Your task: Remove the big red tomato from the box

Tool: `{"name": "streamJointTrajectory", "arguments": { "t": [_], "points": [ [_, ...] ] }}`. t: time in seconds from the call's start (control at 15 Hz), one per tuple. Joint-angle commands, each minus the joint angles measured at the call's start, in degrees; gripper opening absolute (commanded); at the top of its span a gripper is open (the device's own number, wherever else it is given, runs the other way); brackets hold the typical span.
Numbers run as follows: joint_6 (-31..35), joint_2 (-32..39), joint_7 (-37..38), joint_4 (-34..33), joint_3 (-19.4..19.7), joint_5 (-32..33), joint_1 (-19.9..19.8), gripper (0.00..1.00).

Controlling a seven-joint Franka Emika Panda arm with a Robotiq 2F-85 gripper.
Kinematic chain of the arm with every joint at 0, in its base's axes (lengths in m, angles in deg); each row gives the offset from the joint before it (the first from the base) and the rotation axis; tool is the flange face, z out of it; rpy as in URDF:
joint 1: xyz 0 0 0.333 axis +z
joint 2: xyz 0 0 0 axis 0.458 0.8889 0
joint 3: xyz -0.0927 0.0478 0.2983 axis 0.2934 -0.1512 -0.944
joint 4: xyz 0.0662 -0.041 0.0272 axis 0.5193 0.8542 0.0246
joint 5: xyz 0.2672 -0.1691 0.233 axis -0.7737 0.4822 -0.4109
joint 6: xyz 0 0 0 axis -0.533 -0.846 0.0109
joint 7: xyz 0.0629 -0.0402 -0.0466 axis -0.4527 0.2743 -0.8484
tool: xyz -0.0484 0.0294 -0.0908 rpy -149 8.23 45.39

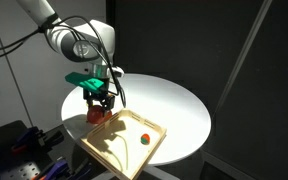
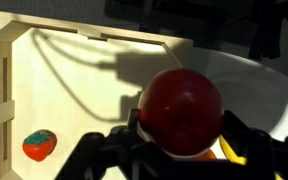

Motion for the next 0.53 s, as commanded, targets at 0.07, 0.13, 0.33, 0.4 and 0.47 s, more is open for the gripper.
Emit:
{"name": "streamJointTrajectory", "arguments": {
  "t": [0.07, 0.13, 0.33, 0.4, 0.47],
  "points": [
    [2.46, 0.78, -1.79, 0.4, -1.31, -2.4, 1.4, 0.56],
    [3.28, 1.13, -1.81, 0.33, -1.59, -2.82, 1.64, 0.56],
    [6.03, 1.97, -1.1, 0.15, -2.28, -2.82, 2.03, 0.56],
    [6.59, 2.25, -1.14, 0.01, -2.45, -2.87, 2.06, 0.56],
    [7.3, 2.62, -1.09, -0.14, -2.65, -2.83, 2.05, 0.56]
  ]
}}
